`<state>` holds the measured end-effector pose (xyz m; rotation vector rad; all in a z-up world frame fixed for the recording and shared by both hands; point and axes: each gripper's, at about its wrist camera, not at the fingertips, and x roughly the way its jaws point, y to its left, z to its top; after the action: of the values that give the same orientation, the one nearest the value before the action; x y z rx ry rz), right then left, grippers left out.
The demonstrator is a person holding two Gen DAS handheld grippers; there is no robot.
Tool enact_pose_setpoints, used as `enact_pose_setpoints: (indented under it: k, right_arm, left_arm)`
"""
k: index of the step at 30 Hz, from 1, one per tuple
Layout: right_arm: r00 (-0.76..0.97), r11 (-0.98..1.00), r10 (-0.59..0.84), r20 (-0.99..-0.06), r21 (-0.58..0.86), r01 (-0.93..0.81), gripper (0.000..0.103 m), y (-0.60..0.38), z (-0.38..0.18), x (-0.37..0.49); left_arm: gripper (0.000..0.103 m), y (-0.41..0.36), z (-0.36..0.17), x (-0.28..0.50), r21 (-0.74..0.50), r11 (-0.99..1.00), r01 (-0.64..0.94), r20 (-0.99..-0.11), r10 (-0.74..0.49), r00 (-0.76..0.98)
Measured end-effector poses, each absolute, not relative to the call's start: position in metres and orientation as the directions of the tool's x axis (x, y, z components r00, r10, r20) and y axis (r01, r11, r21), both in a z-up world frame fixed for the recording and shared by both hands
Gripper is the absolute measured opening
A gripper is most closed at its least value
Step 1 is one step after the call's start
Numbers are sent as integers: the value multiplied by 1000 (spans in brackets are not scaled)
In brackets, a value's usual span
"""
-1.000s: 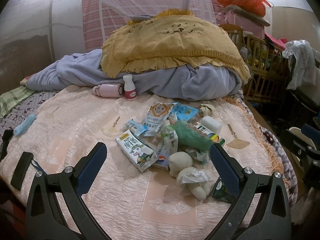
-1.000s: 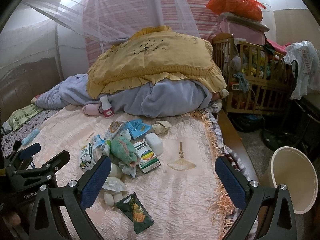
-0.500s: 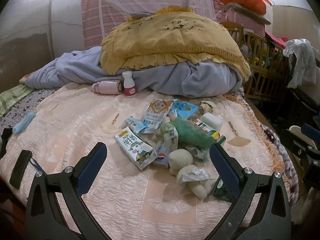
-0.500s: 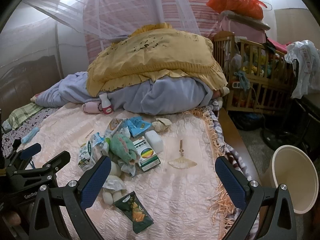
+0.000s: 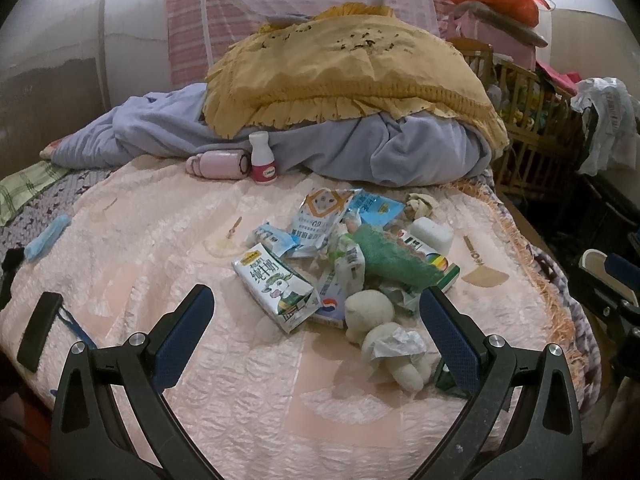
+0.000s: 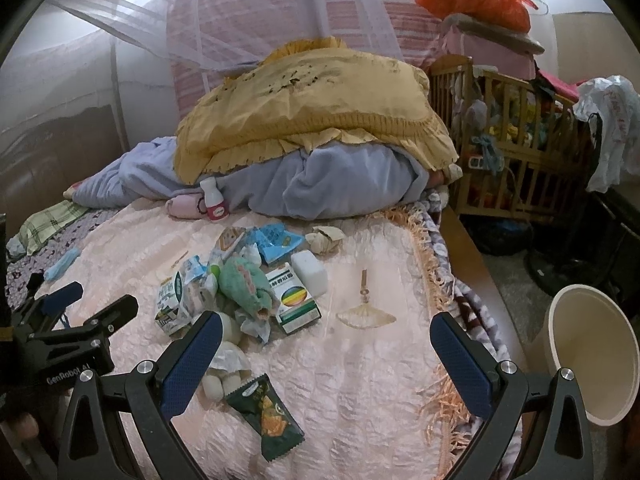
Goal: Collect trash
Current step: 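Grasp the green cracker snack bag with the right tool while the left tool grasps the white milk carton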
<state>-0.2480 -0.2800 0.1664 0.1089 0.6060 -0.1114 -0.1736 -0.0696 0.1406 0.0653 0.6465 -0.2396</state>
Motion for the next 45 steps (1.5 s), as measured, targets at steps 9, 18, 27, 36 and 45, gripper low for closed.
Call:
enact_pose_setpoints:
  k: [9,18,27,36,45]
  right_arm:
    - [749,998,1,-663,43,37,103,-282,142,-245]
    - [619,981,195,-761,134,-144,83,-264,97,-228]
    - [511,965,209,-834,90,-248,31,-242,54,-200]
    - [575,969,239,-783,153,-196,27,-272,74,-207]
    - [607,966,257,-752,183,-182,27,-276,80,-214]
  left_arm:
    - [102,-37,125,-164,-9,971,241,-654,-188,733]
    - [102,4,101,-150,-52,975,218,-724,-187,664]
    - [102,-5,91,-102,-136,973,186,-759,-223,612]
    - [102,-23,75,-27,-174,982,74,-795,-184,578]
    - [60,-34,52,-10,-176,976,127,-848,-216,485]
